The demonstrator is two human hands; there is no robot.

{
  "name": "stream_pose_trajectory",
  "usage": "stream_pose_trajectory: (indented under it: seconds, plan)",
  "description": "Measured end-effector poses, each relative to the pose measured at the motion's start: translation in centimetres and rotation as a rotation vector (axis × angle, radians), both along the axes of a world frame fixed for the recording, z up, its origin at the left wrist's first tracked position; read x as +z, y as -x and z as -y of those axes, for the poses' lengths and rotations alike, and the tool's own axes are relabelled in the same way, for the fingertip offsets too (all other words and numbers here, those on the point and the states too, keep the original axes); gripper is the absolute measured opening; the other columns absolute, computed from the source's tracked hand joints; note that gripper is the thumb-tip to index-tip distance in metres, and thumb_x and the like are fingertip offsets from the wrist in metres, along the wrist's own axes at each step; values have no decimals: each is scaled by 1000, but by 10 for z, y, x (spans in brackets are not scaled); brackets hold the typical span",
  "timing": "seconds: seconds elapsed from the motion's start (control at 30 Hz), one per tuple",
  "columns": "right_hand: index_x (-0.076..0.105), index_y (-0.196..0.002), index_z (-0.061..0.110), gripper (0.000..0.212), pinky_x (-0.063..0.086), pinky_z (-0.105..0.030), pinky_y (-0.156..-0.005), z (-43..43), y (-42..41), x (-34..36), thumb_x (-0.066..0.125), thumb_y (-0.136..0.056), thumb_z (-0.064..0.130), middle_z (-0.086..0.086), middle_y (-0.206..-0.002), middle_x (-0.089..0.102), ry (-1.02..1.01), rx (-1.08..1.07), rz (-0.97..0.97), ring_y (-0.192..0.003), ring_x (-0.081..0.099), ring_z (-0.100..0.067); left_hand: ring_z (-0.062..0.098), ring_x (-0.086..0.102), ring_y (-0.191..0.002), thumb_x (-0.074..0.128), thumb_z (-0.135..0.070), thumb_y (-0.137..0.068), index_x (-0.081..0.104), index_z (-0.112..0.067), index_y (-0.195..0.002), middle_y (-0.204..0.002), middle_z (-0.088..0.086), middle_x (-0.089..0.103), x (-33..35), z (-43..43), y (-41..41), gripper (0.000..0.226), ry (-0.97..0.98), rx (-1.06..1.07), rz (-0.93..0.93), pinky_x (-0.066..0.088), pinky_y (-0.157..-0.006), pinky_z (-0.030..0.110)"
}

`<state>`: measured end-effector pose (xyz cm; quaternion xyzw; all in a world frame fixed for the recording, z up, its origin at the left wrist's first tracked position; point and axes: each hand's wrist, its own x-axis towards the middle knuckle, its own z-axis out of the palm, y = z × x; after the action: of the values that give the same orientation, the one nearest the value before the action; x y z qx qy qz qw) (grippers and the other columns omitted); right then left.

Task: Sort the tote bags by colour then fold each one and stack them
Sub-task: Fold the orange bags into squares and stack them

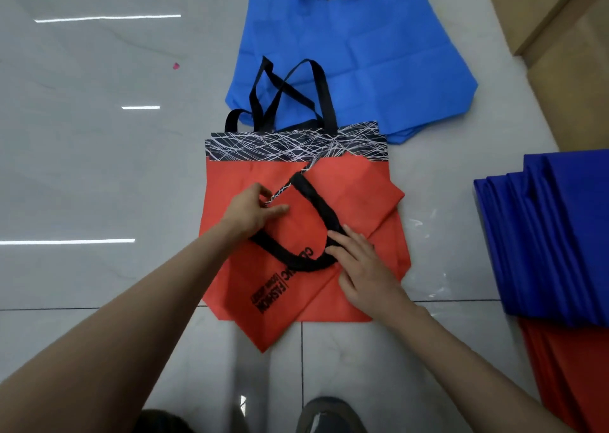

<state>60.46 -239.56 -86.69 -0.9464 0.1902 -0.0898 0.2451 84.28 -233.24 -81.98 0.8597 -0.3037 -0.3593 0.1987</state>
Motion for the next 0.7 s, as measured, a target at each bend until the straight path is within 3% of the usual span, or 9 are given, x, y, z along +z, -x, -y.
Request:
stream_pose_trajectory:
  seconds: [0.1, 0.2, 0.27, 0.33, 0.47, 0.53, 0.63, 0.7]
  plan:
    - [52, -131, 22, 59, 21, -56, -108, 4, -1, 5, 39, -73, 19, -6, -143, 45, 127, 60, -97, -138, 26, -31, 16, 51, -66, 63, -27, -88, 62, 3, -85, -68, 3, 57, -2, -6, -2, 30, 79, 5, -189, 41, -64, 26]
    - [46, -139, 25, 67, 15, -53, -113, 6, 7, 9, 41, -72, 22, 1, -150, 37, 221, 118, -113, -140, 25, -29, 2, 59, -51, 57, -17, -92, 63, -7, -80, -55, -9, 65, 2, -18, 3, 17, 202, 221, -433, 49, -55, 15]
    - [37, -143, 27, 68, 15, -49, -114, 7, 14, 6, 44, -75, 26, 3, -151, 35, 227, 137, -104, -139, 28, -25, 10, 65, -58, 58, -19, -92, 64, -8, -83, -62, -3, 69, 0, -25, 2, 15, 222, 394, -574, 56, -58, 20]
    - [32, -144, 32, 64, 22, -50, -112, 6, 17, 3, 45, -83, 41, 4, -150, 36, 240, 131, -139, -136, 33, -24, 19, 66, -65, 60, -23, -90, 65, -5, -91, -75, 8, 71, -1, -30, -2, 18, 183, 501, -661, 58, -62, 28]
    - [36, -139, 36, 64, 31, -56, -105, 1, 10, 0, 39, -82, 64, 4, -147, 41, 273, 57, -203, -131, 37, -25, 20, 68, -62, 61, -26, -89, 65, -5, -95, -75, 10, 71, 1, -34, -6, 22, 104, 521, -727, 58, -59, 30]
    - [39, -138, 36, 64, 32, -57, -103, 2, 5, 0, 38, -81, 67, 4, -146, 43, 282, 66, -205, -129, 38, -25, 19, 68, -67, 61, -26, -90, 63, -4, -102, -84, 13, 71, 2, -35, -10, 25, 151, 490, -699, 58, -61, 27]
    - [47, -134, 35, 63, 35, -59, -101, 11, -2, 1, 36, -82, 69, 2, -142, 47, 288, 99, -206, -126, 39, -25, 10, 61, -71, 52, -16, -96, 54, -20, -113, -92, 7, 66, 4, -45, -21, 18, 340, 254, -355, 51, -59, 17]
    - [49, -134, 35, 62, 36, -60, -101, 18, -6, 2, 36, -83, 68, 2, -142, 47, 284, 103, -216, -126, 40, -25, 4, 58, -77, 38, 2, -97, 50, -40, -115, -103, 2, 60, 5, -57, -32, 47, 423, 32, -252, 50, -71, 19]
